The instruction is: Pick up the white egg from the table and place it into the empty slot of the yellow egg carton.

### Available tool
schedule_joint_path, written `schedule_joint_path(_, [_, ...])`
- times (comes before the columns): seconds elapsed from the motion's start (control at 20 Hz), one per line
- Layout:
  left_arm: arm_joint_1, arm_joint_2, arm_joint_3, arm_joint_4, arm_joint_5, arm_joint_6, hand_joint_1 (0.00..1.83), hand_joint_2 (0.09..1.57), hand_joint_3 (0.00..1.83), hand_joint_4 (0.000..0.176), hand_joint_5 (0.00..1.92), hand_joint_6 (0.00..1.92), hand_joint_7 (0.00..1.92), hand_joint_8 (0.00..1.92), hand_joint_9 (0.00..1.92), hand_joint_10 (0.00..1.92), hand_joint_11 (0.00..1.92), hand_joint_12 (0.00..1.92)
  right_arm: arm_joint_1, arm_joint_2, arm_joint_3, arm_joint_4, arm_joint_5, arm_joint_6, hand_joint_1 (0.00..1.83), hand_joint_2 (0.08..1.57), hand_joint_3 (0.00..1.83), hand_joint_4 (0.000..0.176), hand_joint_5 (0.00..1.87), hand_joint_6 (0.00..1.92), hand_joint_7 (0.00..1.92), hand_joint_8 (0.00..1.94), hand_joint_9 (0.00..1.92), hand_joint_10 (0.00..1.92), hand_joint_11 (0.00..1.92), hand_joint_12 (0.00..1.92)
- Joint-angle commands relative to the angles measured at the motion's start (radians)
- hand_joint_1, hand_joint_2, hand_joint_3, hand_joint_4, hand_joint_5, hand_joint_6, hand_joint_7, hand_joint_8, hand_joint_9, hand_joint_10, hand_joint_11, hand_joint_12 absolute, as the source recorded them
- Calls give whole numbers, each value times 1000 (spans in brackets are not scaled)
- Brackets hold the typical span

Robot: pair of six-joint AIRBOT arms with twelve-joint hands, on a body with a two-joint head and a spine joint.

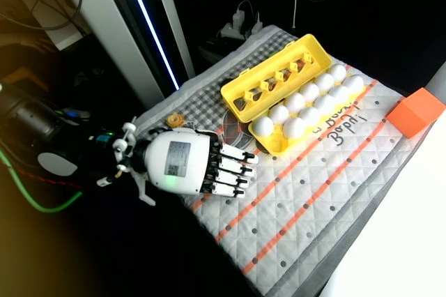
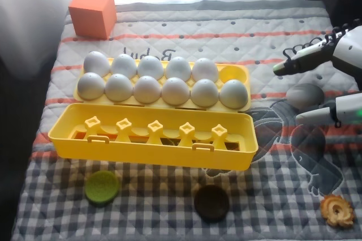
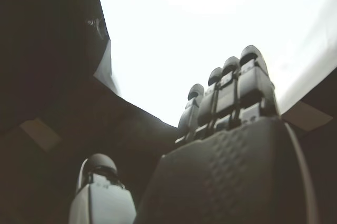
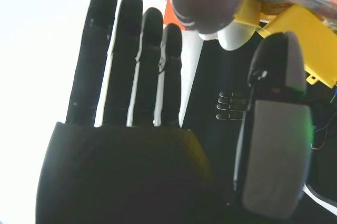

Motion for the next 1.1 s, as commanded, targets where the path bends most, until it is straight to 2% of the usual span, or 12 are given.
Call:
schedule_joint_path(0.0, [-5, 1, 1, 9, -124, -5, 0, 758, 3, 99, 0, 0, 0, 0, 0, 0, 0, 0, 8, -4, 7, 32, 105, 9, 856, 946, 0, 0, 803, 1, 897, 1, 943, 1, 607, 924])
schedule_joint_path(0.05, [-5, 1, 1, 9, -124, -5, 0, 754, 1, 100, 0, 0, 0, 0, 0, 0, 0, 0, 6, -6, 12, 32, 97, 8, 818, 958, 0, 0, 816, 1, 908, 1, 957, 3, 591, 991])
schedule_joint_path(0.2, [-5, 2, 0, 9, -124, -5, 0, 747, 0, 101, 0, 0, 0, 0, 0, 0, 0, 0, 4, -6, 15, 31, 91, 8, 826, 971, 3, 0, 847, 7, 929, 6, 976, 8, 604, 1007])
schedule_joint_path(0.25, [-4, 2, 0, 9, -124, -5, 0, 752, 0, 95, 0, 0, 0, 0, 0, 0, 0, 0, 4, -6, 16, 30, 90, 8, 847, 969, 1, 0, 859, 10, 938, 8, 990, 12, 620, 1011])
schedule_joint_path(0.5, [-4, 2, 0, 9, -125, -5, 0, 743, 0, 98, 0, 0, 0, 0, 0, 0, 0, 0, 4, -7, 16, 29, 82, -4, 849, 942, 0, 0, 908, 3, 1005, 5, 1026, 5, 668, 949])
schedule_joint_path(0.55, [-4, 2, 0, 9, -125, -5, 0, 748, 0, 94, 0, 0, 0, 0, 0, 0, 0, 0, 4, -8, 15, 29, 79, -12, 847, 935, 0, 0, 911, 1, 1012, 2, 1035, 3, 700, 895])
schedule_joint_path(0.7, [-4, 2, -1, 9, -125, -5, 0, 742, 0, 105, 0, 0, 0, 0, 0, 0, 0, 0, 5, -10, 14, 29, 69, -26, 853, 907, 0, 0, 890, 0, 977, 0, 1014, 0, 684, 814])
schedule_joint_path(0.9, [-4, 2, -1, 9, -125, -5, 0, 751, 2, 81, 0, 0, 0, 0, 0, 0, 0, 0, 5, -11, 14, 30, 69, -26, 883, 926, 4, 0, 894, 1, 975, 3, 1020, 5, 736, 744])
schedule_joint_path(1.0, [-3, 2, -1, 9, -126, -5, 0, 756, 4, 88, 0, 0, 0, 0, 0, 0, 0, 0, 6, -11, 14, 30, 69, -26, 894, 940, 1, 0, 912, 1, 1004, 2, 1039, 4, 740, 782])
schedule_joint_path(1.05, [-3, 2, -1, 9, -126, -5, 0, 750, 1, 92, 0, 0, 0, 0, 0, 0, 0, 0, 6, -11, 14, 30, 69, -26, 903, 967, 0, 0, 926, 0, 1046, 2, 1087, 9, 763, 873])
